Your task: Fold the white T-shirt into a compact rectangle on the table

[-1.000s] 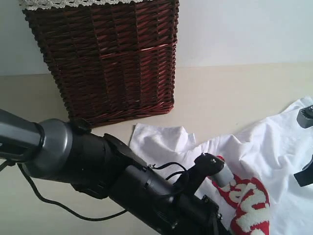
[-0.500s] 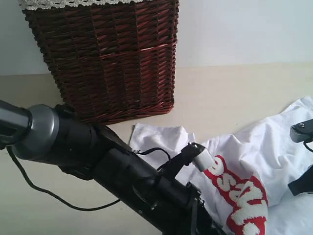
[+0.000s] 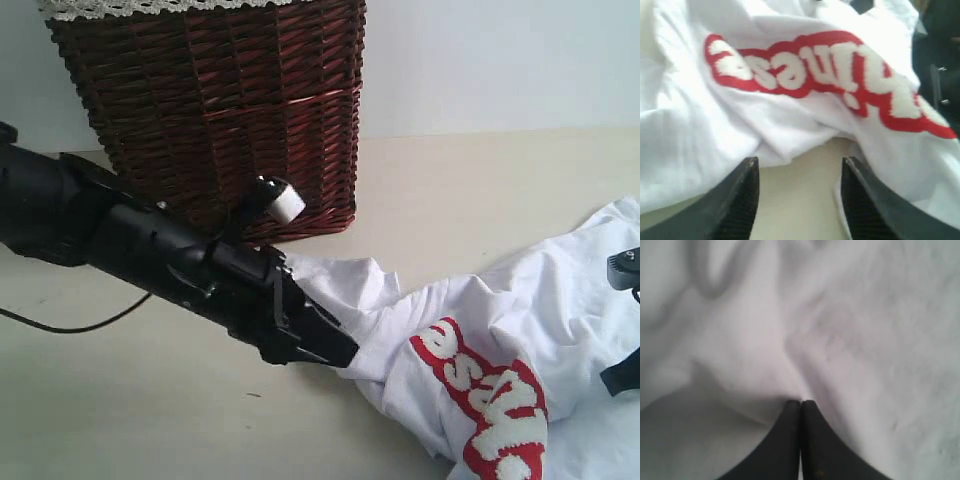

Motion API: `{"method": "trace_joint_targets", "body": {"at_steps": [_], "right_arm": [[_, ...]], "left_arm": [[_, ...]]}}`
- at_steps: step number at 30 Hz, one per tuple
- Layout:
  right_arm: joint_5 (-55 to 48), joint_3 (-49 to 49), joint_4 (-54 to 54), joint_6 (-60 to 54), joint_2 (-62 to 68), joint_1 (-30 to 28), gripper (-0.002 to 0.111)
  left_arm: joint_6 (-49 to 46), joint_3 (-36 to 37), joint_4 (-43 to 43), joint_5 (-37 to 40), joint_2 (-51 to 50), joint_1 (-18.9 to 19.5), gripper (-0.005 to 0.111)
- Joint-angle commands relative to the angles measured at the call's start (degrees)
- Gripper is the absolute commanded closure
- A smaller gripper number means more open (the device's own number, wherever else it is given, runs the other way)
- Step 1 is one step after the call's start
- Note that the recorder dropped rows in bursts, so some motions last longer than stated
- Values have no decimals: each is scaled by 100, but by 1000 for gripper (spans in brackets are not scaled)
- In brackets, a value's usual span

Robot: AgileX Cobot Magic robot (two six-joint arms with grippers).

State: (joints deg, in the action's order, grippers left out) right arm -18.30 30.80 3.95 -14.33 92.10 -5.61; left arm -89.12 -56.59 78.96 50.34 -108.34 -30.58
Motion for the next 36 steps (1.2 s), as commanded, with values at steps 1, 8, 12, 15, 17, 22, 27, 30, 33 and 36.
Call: {"method": "trace_joint_targets", "body": {"at_steps": [1, 8, 12, 15, 17, 22, 27, 30, 33, 36], "right_arm": [[238, 46, 42, 115, 18, 0, 108], [160, 46, 42, 115, 18, 0, 108], [160, 46, 42, 115, 8, 0, 108], [134, 46, 42, 115, -2, 0, 108], [123, 46, 42, 115, -3, 0, 108], [123, 46, 42, 115, -3, 0, 108], [61, 46, 42, 115, -3, 0, 108], [-43, 46, 53, 104, -3, 0, 108], [-137, 46, 182, 104, -3, 0, 108], [-220, 46, 511, 420, -3, -10, 108]], "left_arm": [[-216, -396, -1207, -58, 3, 26, 57], [-253, -1573, -1582, -180, -987, -34, 57], [-562, -1987, -1646, -273, -1453, -34, 57], [-605, -2157, -1683, -320, -1683, -34, 57], [-751, -2310, -1705, -493, -1844, -34, 58], [-835, -2560, -1731, -935, -2125, -34, 85], [-860, -2828, -1744, -1266, -2353, -34, 106], [-860, -2972, -1744, -1617, -2488, -23, 107], [-860, -3089, -1782, -1912, -2549, -11, 107], [-915, -3156, -1886, -2133, -2590, -11, 107]]}}
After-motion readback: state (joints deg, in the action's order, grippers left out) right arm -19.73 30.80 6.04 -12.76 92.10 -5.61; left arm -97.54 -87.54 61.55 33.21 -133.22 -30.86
